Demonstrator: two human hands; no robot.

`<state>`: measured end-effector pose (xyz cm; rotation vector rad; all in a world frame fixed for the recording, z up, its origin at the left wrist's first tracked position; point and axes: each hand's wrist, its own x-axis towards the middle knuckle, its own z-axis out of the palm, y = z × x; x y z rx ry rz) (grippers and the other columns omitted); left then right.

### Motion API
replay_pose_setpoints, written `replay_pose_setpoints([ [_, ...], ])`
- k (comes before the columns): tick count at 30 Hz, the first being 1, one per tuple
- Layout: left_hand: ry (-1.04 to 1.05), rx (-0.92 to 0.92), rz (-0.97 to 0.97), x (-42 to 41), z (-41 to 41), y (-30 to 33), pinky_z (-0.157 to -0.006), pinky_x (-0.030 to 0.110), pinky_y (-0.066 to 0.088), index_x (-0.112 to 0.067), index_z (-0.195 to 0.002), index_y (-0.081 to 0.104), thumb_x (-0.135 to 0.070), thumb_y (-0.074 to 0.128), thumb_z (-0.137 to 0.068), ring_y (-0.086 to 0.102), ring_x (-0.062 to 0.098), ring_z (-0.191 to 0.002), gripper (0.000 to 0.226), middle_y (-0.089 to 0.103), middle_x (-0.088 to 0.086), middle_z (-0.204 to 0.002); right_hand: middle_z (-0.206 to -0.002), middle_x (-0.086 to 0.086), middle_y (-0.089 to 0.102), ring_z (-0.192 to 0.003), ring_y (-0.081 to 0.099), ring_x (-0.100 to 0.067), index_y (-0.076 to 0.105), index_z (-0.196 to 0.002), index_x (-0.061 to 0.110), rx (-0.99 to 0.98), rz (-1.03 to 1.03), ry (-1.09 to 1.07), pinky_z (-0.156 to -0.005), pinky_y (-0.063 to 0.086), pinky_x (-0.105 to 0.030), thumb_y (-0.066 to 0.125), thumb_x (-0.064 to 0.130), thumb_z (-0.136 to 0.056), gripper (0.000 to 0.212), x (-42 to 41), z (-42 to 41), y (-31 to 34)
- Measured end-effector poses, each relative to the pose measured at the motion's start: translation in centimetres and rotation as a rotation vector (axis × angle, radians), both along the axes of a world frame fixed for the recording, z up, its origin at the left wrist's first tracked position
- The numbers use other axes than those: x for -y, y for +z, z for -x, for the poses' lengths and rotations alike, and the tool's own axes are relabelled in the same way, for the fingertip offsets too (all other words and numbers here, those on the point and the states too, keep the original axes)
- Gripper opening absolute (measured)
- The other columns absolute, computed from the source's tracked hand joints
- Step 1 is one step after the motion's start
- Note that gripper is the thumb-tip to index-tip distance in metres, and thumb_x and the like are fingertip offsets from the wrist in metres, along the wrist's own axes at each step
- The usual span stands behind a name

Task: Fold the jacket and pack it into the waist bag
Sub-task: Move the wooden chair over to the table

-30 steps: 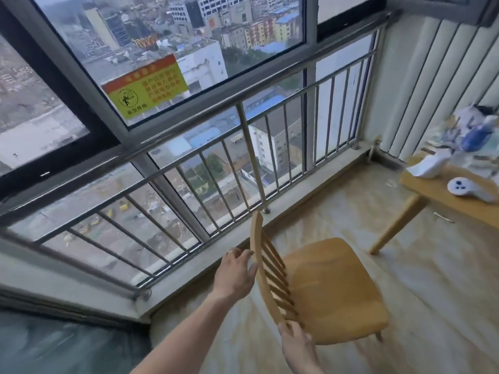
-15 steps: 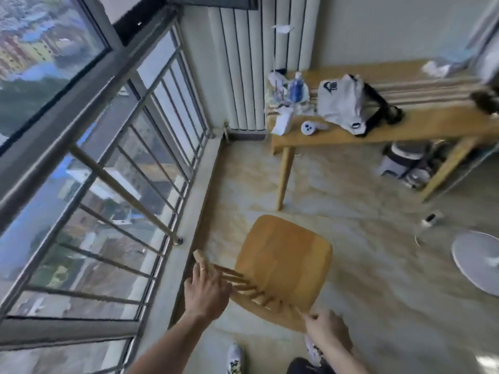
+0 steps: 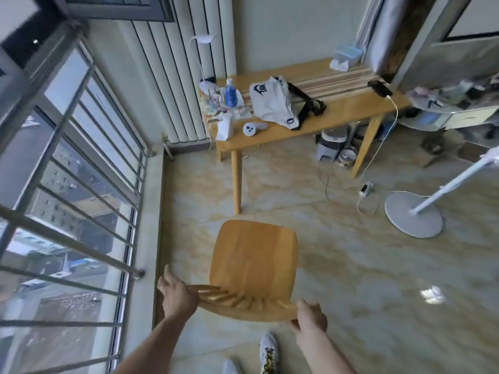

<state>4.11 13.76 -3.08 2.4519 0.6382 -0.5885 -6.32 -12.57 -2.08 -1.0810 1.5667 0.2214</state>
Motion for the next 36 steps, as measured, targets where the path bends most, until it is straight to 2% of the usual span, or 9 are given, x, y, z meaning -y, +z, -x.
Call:
replay_pose_setpoints([
  [3, 0.358, -0.176, 0.223, -1.0, -1.7, -2.0, -0.078, 0.046, 0.056, 0.003, -0.142, 0.039, -0.018, 0.068, -0.074, 0.061, 0.045, -0.108, 0.077, 0.055, 0.023, -0.124, -0.111, -0.028, 0.060, -0.106, 0.061, -0.045, 0.055, -0.106, -0.001, 0.048, -0.206, -0.130, -0.092, 0.055, -0.058, 0.062, 0.001, -0.090, 0.017, 1.0, -0.8, 0.1],
  [5, 0.623, -0.290, 0.482, -1.2, -2.0, -1.9, -0.060, 0.041, 0.055, 0.005, -0.119, 0.051, -0.007, 0.067, -0.078, 0.061, 0.039, -0.089, 0.046, 0.059, 0.024, -0.106, -0.115, -0.029, 0.060, -0.108, 0.060, -0.045, 0.056, -0.114, -0.004, 0.014, -0.290, -0.098, -0.087, 0.056, -0.058, 0.057, -0.003, -0.089, 0.025, 2.0, -1.2, -0.5],
  [7, 0.683, -0.319, 0.561, -0.8, -2.6, -0.9, -0.052, 0.037, 0.051, 0.002, -0.099, 0.050, 0.005, 0.053, -0.090, 0.056, 0.032, -0.074, 0.010, 0.054, 0.020, -0.088, -0.118, -0.029, 0.062, -0.101, 0.061, -0.042, 0.057, -0.118, -0.006, -0.010, -0.357, -0.064, -0.072, 0.058, -0.053, 0.055, -0.005, -0.087, 0.031, 3.1, -1.8, -0.9],
  [9, 0.677, -0.297, 0.584, 0.1, -4.0, 0.1, -0.050, 0.035, 0.049, -0.001, -0.092, 0.047, 0.009, 0.048, -0.091, 0.052, 0.028, -0.067, 0.009, 0.050, 0.017, -0.078, -0.110, -0.029, 0.063, -0.089, 0.060, -0.040, 0.056, -0.110, -0.007, 0.012, -0.399, -0.074, -0.063, 0.056, -0.049, 0.053, -0.008, -0.086, 0.024, 4.1, -2.8, -0.2],
  [15, 0.610, -0.191, 0.598, 4.2, -11.5, 3.6, -0.043, 0.035, 0.058, 0.004, -0.104, 0.055, 0.004, 0.061, -0.088, 0.063, 0.030, -0.073, 0.017, 0.061, 0.023, -0.091, -0.113, -0.026, 0.057, -0.102, 0.060, -0.041, 0.055, -0.104, 0.001, 0.180, -0.393, -0.015, -0.057, 0.058, -0.048, 0.060, -0.004, -0.085, 0.020, 9.0, -10.9, 5.1],
  [20, 0.556, -0.156, 0.623, 8.1, -18.4, 5.7, -0.043, 0.044, 0.061, 0.003, -0.097, 0.055, 0.005, 0.062, -0.083, 0.062, 0.030, -0.075, 0.015, 0.056, 0.022, -0.095, -0.111, -0.026, 0.054, -0.112, 0.059, -0.044, 0.049, -0.090, 0.005, 0.193, -0.352, 0.024, -0.086, 0.057, -0.058, 0.061, -0.004, -0.086, 0.016, 13.1, -18.5, 8.8],
  [28, 0.494, -0.205, 0.650, 17.6, -32.5, 8.8, -0.035, 0.038, 0.056, 0.001, -0.103, 0.053, -0.001, 0.062, -0.085, 0.064, 0.035, -0.088, 0.020, 0.057, 0.023, -0.105, -0.100, -0.025, 0.057, -0.111, 0.062, -0.045, 0.049, -0.086, 0.001, 0.137, -0.310, -0.029, -0.088, 0.057, -0.060, 0.066, -0.002, -0.084, 0.017, 21.8, -32.3, 11.9],
  [33, 0.494, -0.231, 0.645, 24.3, -41.2, 8.8, -0.035, 0.035, 0.054, 0.000, -0.102, 0.052, -0.003, 0.062, -0.087, 0.064, 0.034, -0.079, 0.019, 0.057, 0.021, -0.098, -0.091, -0.024, 0.057, -0.103, 0.063, -0.046, 0.051, -0.087, -0.001, 0.099, -0.314, -0.054, -0.039, 0.048, -0.062, 0.068, -0.001, -0.082, 0.018, 27.9, -40.3, 12.5],
  [36, 0.524, -0.227, 0.646, 27.8, -44.7, 8.1, -0.041, 0.036, 0.058, -0.001, -0.101, 0.053, -0.005, 0.063, -0.087, 0.061, 0.029, -0.069, 0.016, 0.055, 0.018, -0.086, -0.093, -0.023, 0.056, -0.097, 0.062, -0.044, 0.051, -0.085, 0.002, 0.116, -0.284, -0.059, -0.041, 0.048, -0.062, 0.067, -0.001, -0.081, 0.017, 31.7, -44.2, 12.3],
])
